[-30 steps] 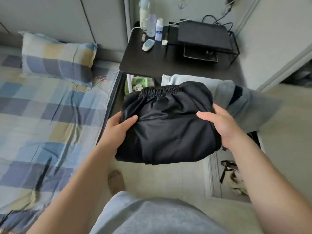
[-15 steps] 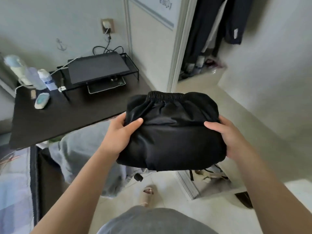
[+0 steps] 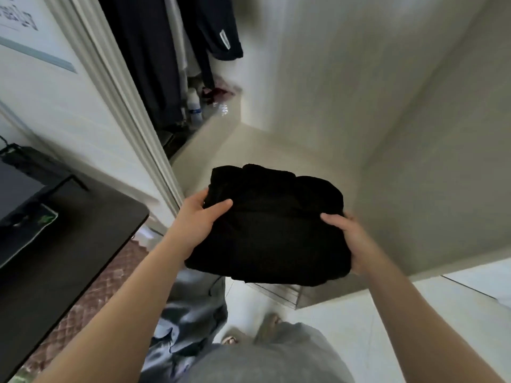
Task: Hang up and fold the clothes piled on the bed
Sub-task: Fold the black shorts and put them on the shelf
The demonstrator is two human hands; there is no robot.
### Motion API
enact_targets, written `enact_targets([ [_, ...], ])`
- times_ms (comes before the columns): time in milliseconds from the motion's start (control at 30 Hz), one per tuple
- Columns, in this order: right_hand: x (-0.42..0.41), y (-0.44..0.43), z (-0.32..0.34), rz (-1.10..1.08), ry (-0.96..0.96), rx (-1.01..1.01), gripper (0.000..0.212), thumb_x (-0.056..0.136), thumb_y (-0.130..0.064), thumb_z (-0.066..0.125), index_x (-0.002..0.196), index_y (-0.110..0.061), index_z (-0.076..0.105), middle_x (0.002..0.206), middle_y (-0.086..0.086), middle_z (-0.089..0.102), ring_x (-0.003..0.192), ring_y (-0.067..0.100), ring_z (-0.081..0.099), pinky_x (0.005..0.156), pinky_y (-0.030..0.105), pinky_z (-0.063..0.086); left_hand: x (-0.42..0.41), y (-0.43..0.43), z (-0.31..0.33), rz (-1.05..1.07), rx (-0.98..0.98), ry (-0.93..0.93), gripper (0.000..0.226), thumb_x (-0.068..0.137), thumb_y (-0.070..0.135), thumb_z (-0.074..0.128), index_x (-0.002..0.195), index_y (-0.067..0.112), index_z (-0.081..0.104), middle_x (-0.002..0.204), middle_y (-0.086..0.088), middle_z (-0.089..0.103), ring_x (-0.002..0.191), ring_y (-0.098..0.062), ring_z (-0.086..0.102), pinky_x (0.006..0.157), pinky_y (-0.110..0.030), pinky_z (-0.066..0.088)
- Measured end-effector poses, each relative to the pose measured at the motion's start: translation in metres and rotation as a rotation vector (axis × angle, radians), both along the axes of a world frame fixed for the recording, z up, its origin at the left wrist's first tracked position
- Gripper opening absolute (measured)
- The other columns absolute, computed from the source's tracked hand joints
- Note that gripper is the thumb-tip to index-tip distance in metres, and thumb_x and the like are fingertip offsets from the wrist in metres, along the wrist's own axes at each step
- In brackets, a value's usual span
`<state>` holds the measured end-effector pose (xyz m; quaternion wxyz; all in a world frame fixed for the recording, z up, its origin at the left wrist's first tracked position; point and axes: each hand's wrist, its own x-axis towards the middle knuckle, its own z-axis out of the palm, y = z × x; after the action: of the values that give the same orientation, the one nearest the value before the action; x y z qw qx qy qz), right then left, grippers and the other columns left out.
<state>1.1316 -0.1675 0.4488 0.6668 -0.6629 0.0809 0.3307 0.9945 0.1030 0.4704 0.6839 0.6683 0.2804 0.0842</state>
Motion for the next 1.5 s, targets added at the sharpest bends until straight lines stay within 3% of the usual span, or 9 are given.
enact_targets([
  [200,0.029,-0.001,-0.052,-0.236,0.089,-0.020,0.028,0.084,-0.017,0.074,0.106,-0.031,0.064,0.109,0.008,0.072,0.098,0.032,0.071,0.081,0.049,0.060,0.081,0.001,-0.059,-0.095,-0.007,0.168,0.019,0.091,0.017,0.073,0.109,0.021,0.072,0.101,-0.001,0.077,0.093,-0.018,0.074,0.075,-0.026,0.056],
  [400,0.066,0.025,-0.105,-0.437,-0.072,-0.135,0.035,0.092,-0.009,0.059,0.096,-0.044,0.063,0.101,-0.013,0.068,0.085,0.005,0.068,0.060,0.016,0.051,0.147,0.002,-0.125,-0.177,0.281,0.319,0.027,0.094,0.015,0.068,0.121,0.016,0.066,0.108,-0.004,0.070,0.104,-0.027,0.066,0.093,-0.038,0.052],
  [467,0.073,0.029,-0.121,-0.483,-0.145,-0.286,0.031,0.093,-0.009,0.054,0.104,-0.037,0.063,0.100,-0.013,0.066,0.093,0.010,0.066,0.063,0.013,0.045,0.166,-0.002,-0.142,-0.244,0.392,0.334,0.028,0.096,0.017,0.064,0.124,0.016,0.063,0.108,-0.002,0.067,0.106,-0.028,0.064,0.090,-0.035,0.048],
  [667,0.090,0.028,-0.154,-0.536,-0.152,-0.582,0.038,0.102,-0.015,0.050,0.140,-0.013,0.051,0.134,0.007,0.061,0.123,0.027,0.057,0.103,0.037,0.045,0.207,-0.021,-0.172,-0.441,0.617,0.343,0.031,0.101,0.025,0.050,0.131,0.028,0.055,0.113,-0.002,0.070,0.106,-0.031,0.063,0.085,-0.036,0.047],
  [900,0.119,0.018,-0.172,-0.589,-0.174,-0.802,0.053,0.102,-0.017,0.048,0.153,-0.021,0.035,0.145,0.012,0.053,0.130,0.033,0.052,0.102,0.036,0.040,0.265,-0.049,-0.198,-0.514,0.634,0.309,0.039,0.102,0.025,0.046,0.141,0.030,0.043,0.115,-0.010,0.070,0.103,-0.037,0.065,0.084,-0.045,0.053],
  [1000,0.126,0.012,-0.183,-0.438,-0.214,-1.009,0.071,0.093,-0.011,0.054,0.157,-0.020,0.025,0.157,0.010,0.034,0.144,0.032,0.031,0.116,0.043,0.023,0.278,-0.054,-0.218,-0.573,0.623,0.395,0.058,0.097,0.022,0.054,0.151,0.025,0.031,0.134,-0.013,0.058,0.119,-0.037,0.056,0.097,-0.050,0.049],
  [1100,0.118,0.014,-0.199,-0.161,-0.289,-1.199,0.079,0.090,-0.018,0.057,0.159,-0.024,0.021,0.165,0.007,0.019,0.151,0.029,0.018,0.120,0.049,0.014,0.271,-0.055,-0.238,-0.666,0.878,0.492,0.070,0.094,0.031,0.060,0.155,0.022,0.028,0.156,-0.013,0.033,0.139,-0.039,0.033,0.111,-0.052,0.036],
  [1267,0.109,0.010,-0.247,0.239,-0.332,-1.329,0.071,0.098,-0.040,0.048,0.160,-0.035,0.013,0.169,0.004,0.005,0.154,0.031,0.004,0.119,0.060,0.011,0.265,-0.069,-0.277,-0.848,1.119,0.191,0.060,0.097,0.041,0.053,0.153,0.028,0.037,0.165,-0.009,0.023,0.151,-0.036,0.019,0.120,-0.051,0.022],
  [1500,0.119,0.019,-0.308,0.211,-0.349,-1.469,0.065,0.098,-0.048,0.032,0.160,-0.031,0.020,0.168,0.012,0.008,0.152,0.039,0.012,0.118,0.063,0.015,0.285,-0.077,-0.335,-0.890,1.267,0.140,0.061,0.099,0.054,0.037,0.156,0.034,0.029,0.165,-0.008,0.024,0.152,-0.034,0.017,0.122,-0.054,0.016],
])
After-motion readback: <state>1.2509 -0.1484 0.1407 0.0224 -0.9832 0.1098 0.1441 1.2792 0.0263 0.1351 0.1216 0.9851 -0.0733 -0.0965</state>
